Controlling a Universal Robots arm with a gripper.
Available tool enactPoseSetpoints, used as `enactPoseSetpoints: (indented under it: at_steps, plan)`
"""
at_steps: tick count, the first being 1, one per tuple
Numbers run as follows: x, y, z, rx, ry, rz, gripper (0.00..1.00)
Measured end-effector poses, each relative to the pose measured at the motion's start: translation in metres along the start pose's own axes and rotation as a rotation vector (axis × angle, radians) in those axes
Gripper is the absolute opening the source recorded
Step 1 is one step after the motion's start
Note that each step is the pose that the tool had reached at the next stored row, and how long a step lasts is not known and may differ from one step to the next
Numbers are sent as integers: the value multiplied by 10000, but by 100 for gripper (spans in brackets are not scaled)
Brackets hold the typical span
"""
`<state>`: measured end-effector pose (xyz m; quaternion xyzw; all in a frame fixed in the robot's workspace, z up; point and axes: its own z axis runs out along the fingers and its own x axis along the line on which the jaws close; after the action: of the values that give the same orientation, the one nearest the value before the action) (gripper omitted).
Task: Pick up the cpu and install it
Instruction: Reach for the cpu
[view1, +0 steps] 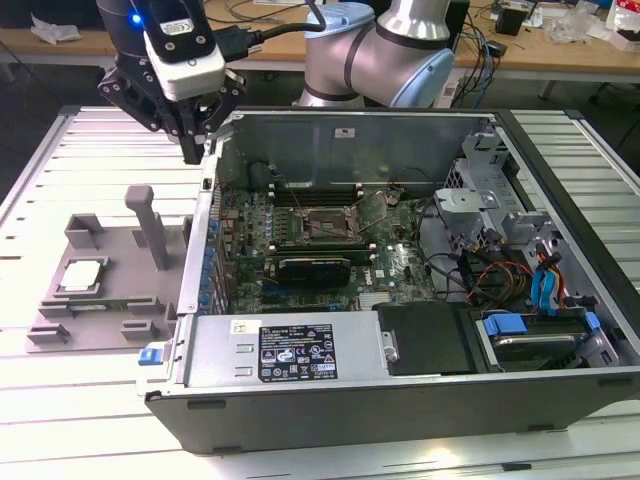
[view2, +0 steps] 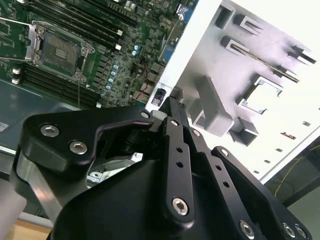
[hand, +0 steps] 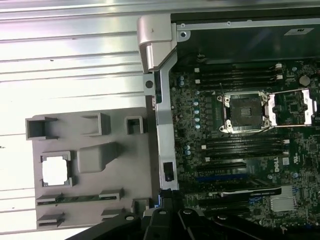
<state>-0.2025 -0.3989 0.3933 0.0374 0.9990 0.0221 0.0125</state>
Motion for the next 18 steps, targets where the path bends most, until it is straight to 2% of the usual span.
enactPoseSetpoints:
  at_steps: [7,11,13,18]
  plan:
    - [52,-4,-1,0,0,-1,11]
    - [138,-10,-4,0,0,0,11]
    - [237,-18,-7,0,0,0,11]
    - [321,-24,-9,0,0,1,11]
